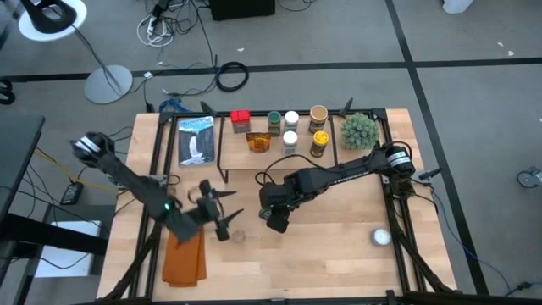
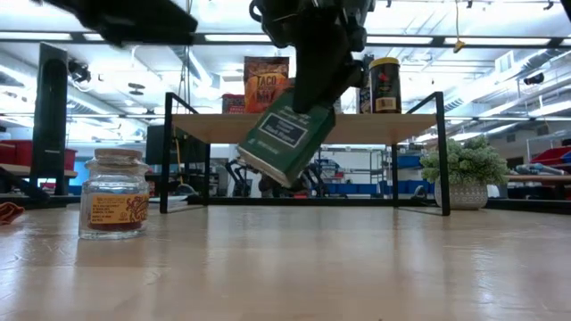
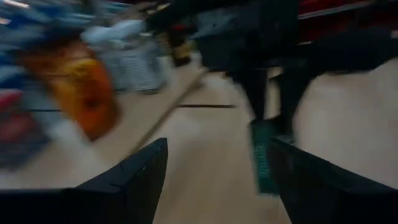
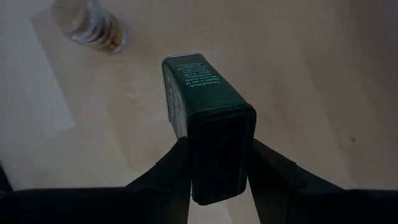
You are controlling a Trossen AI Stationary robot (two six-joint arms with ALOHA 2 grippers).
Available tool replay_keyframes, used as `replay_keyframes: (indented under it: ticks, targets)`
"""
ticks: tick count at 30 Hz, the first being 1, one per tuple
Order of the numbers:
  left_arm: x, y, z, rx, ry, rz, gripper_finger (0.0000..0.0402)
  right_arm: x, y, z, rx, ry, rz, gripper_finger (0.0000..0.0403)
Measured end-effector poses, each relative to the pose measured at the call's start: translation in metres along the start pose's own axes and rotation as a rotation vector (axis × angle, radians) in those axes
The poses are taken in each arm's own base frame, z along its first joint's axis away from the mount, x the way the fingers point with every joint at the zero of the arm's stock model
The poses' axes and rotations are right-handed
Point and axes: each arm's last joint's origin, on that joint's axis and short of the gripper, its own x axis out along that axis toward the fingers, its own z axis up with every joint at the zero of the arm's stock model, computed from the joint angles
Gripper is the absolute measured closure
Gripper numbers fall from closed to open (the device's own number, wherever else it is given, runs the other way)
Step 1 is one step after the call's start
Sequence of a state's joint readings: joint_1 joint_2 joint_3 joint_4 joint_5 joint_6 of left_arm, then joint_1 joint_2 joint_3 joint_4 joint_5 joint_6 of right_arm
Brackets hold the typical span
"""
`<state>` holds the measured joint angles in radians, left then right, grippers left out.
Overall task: Shelf spices
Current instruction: Put the black seasoning can on the shelf
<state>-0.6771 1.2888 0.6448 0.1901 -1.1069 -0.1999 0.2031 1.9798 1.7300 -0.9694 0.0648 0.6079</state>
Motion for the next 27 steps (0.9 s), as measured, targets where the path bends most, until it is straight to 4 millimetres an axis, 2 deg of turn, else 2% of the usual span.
replay_keyframes:
  ticks: [2, 4, 9, 12, 19, 27]
  targets:
    - [0.000, -0.016, -0.002, 0.061, 0.002, 0.122, 0.0123, -0.007, -0.002, -0.001, 0.002, -0.012, -0.013, 0.0277]
    - [0.004, -0.032, -0.003, 0.099, 0.011, 0.165, 0.0123, -0.017, -0.003, -0.001, 0.004, -0.036, -0.010, 0.0277]
    - [0.018, -0.066, -0.009, 0.213, 0.069, 0.106, 0.0123, -0.038, -0.014, 0.007, 0.029, -0.095, 0.016, 0.0277]
    - [0.023, -0.077, -0.006, 0.211, 0.069, 0.096, 0.0123, -0.042, -0.020, 0.015, 0.052, -0.143, 0.037, 0.0277]
    - [0.028, -0.082, 0.002, 0.173, 0.049, 0.097, 0.0123, -0.042, -0.019, 0.020, 0.043, -0.181, 0.069, 0.0277]
    - [0.045, -0.073, 0.006, 0.143, 0.048, 0.161, 0.0123, -0.043, -0.017, 0.019, 0.046, -0.186, 0.076, 0.0277]
